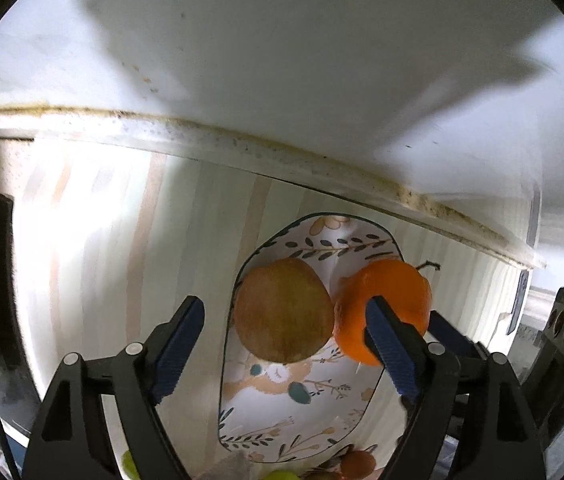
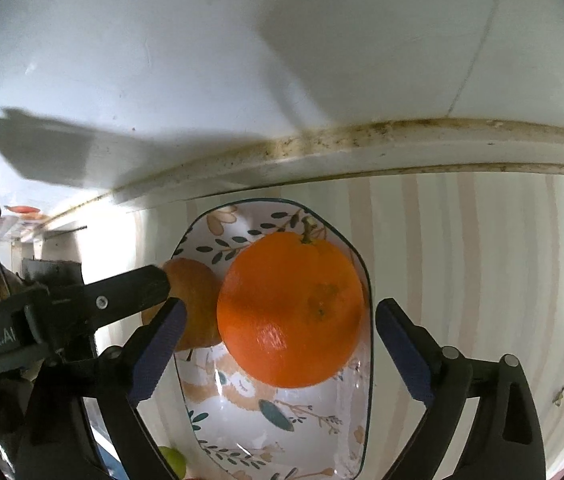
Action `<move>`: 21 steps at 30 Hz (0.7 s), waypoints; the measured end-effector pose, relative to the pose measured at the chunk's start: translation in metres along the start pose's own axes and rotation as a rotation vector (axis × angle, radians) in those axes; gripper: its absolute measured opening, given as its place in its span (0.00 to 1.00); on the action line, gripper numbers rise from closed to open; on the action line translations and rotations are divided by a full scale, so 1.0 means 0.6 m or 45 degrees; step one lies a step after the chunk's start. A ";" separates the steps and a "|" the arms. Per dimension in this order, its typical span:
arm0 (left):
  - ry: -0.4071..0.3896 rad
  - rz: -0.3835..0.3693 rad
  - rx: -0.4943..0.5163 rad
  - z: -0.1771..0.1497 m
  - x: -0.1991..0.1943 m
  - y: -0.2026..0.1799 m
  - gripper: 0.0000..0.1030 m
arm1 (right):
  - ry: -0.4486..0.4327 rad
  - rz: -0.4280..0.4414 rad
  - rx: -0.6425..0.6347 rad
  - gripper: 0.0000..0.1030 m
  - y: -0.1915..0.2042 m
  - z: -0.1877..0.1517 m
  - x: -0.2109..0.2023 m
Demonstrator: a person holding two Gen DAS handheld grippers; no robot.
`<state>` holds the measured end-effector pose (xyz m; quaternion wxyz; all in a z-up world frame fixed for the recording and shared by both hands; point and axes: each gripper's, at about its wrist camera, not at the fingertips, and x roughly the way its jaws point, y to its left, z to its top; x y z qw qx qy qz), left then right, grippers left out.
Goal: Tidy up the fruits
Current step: 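Grasp the small orange with the left tool while the right tool grasps the red apple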
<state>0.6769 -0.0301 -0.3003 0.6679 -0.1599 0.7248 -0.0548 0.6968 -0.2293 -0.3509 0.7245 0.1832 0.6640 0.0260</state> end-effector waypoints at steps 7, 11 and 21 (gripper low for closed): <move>-0.163 0.146 0.084 -0.059 -0.057 -0.004 0.80 | -0.080 -0.141 -0.034 0.96 -0.007 -0.035 -0.060; -0.286 0.243 0.136 -0.114 -0.093 0.006 0.80 | -0.129 -0.229 -0.088 0.96 -0.003 -0.075 -0.095; -0.456 0.293 0.191 -0.272 -0.163 0.037 0.80 | -0.266 -0.307 -0.191 0.96 0.027 -0.215 -0.178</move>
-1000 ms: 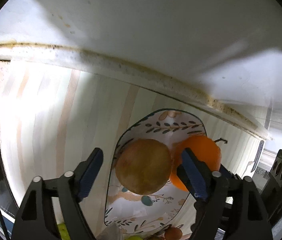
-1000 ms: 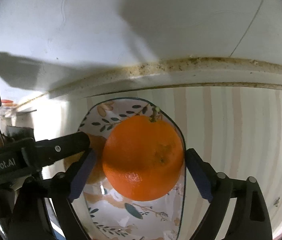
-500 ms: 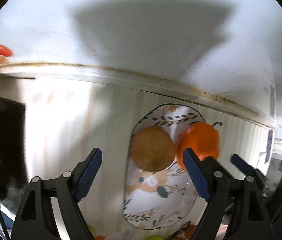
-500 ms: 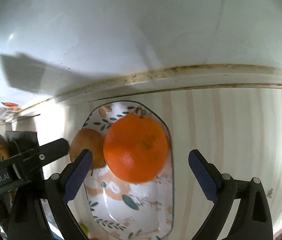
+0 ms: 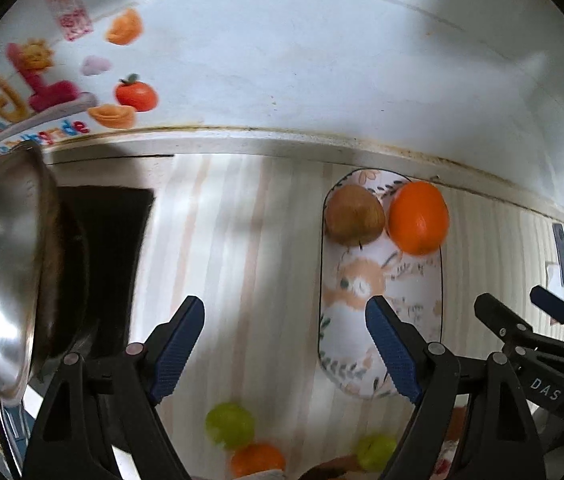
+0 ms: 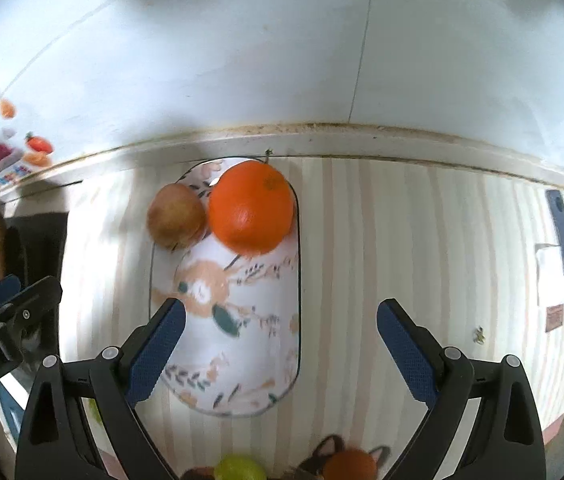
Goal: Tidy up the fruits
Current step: 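Grasp the small orange with the left tool while the right tool grasps the red apple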
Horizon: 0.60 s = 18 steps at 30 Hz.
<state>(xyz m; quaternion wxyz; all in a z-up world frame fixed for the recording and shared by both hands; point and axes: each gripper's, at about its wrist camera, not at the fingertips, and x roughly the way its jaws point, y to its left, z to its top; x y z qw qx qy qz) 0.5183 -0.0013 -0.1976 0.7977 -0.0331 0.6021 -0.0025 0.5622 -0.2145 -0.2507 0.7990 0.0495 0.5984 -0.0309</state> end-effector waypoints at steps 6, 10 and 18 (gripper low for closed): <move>-0.077 -0.005 0.038 -0.063 -0.066 -0.002 0.80 | -0.092 0.032 -0.021 0.96 0.022 -0.068 -0.089; -0.141 -0.014 0.047 -0.096 -0.117 0.002 0.80 | -0.145 0.060 -0.024 0.96 0.034 -0.111 -0.143; -0.160 -0.070 0.049 -0.153 -0.176 0.011 0.80 | -0.208 0.146 0.012 0.96 0.038 -0.189 -0.227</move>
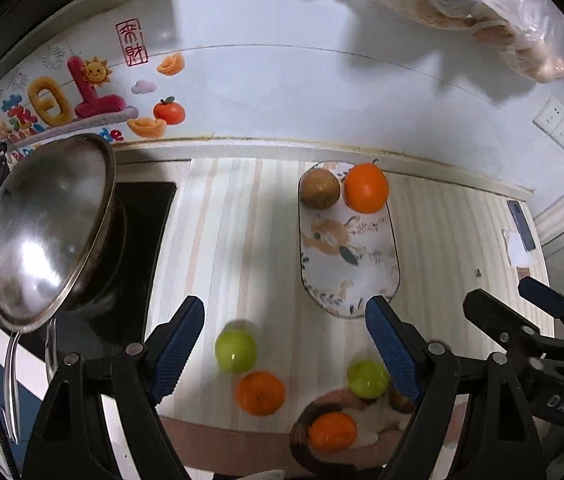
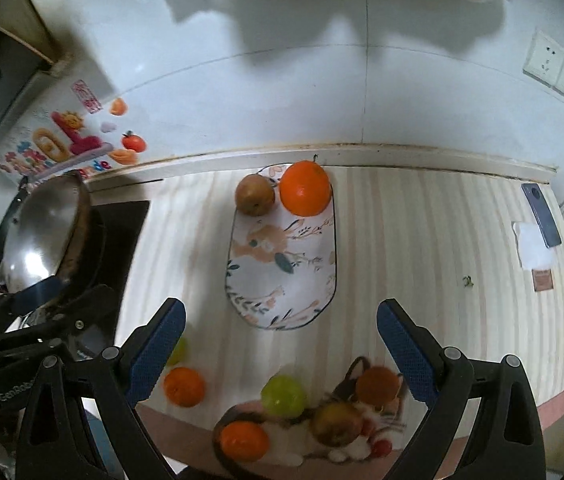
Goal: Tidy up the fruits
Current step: 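Grasp the small orange with the left tool while the right tool grasps the red apple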
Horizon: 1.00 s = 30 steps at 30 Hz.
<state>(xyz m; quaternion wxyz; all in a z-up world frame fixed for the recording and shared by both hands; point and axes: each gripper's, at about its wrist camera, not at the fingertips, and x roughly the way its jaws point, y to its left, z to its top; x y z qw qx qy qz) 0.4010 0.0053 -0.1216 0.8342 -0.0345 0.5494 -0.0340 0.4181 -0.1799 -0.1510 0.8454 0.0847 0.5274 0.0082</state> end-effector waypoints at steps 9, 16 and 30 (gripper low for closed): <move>0.088 0.052 -0.001 -0.069 0.029 0.018 0.93 | 0.171 0.020 0.154 0.96 -0.073 -0.078 0.046; 0.303 0.107 -0.047 -0.121 0.147 0.048 0.93 | 0.393 -0.003 0.392 0.96 -0.178 -0.150 0.154; 0.611 0.077 -0.122 -0.195 0.306 0.057 0.93 | 0.521 0.015 0.494 0.95 -0.226 -0.182 0.229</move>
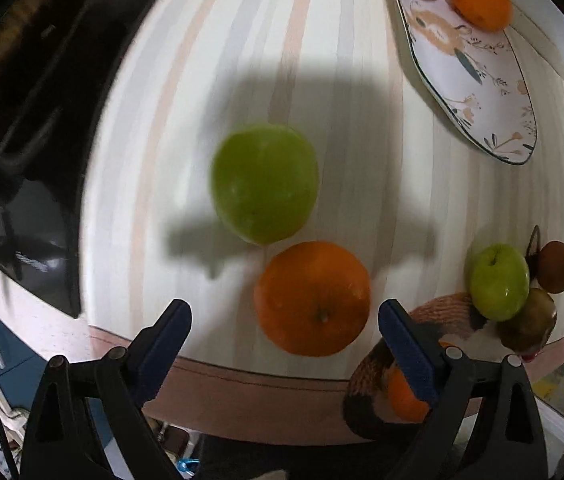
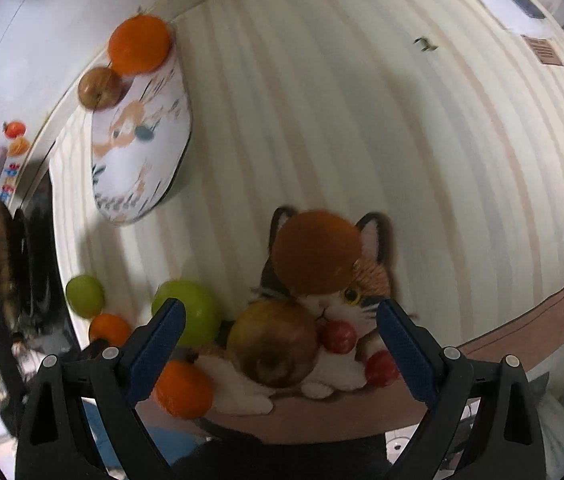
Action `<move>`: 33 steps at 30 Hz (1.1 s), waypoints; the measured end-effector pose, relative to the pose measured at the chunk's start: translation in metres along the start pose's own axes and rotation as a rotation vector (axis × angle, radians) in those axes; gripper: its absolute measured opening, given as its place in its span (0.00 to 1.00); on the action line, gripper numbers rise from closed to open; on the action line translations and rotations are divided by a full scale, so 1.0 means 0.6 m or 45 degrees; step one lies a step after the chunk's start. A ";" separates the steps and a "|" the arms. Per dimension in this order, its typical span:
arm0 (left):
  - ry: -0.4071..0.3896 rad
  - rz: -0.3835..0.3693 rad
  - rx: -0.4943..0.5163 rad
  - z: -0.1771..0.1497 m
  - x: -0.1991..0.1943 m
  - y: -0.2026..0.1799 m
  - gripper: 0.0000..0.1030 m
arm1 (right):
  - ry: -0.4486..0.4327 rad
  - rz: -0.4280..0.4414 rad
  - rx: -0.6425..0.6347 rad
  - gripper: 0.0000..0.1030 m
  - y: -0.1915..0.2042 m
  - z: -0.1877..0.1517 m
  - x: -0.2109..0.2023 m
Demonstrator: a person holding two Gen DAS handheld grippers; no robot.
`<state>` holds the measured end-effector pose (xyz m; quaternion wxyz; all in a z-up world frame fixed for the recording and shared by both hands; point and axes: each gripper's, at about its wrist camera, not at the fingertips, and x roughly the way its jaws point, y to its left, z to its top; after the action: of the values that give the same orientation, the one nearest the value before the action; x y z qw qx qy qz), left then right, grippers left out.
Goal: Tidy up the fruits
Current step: 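Grasp the small orange with the left tool while the right tool grasps the red apple, then lower both fruits onto the floral plate and open both tools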
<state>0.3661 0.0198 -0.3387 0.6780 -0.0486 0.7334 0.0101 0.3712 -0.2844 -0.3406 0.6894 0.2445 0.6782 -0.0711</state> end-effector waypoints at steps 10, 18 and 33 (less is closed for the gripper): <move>-0.022 0.034 0.071 -0.006 0.032 -0.041 0.60 | 0.128 -0.023 -0.057 0.77 0.016 -0.025 0.060; -0.012 0.060 0.093 -0.009 0.054 -0.061 0.60 | 0.118 -0.099 -0.172 0.66 0.041 -0.025 0.065; -0.016 0.035 0.084 -0.006 0.044 -0.019 0.59 | 0.148 -0.155 -0.299 0.67 0.073 -0.028 0.086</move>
<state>0.3613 0.0065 -0.3643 0.6837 -0.0159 0.7296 -0.0043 0.3785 -0.2272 -0.3793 0.6671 0.1245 0.7342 -0.0187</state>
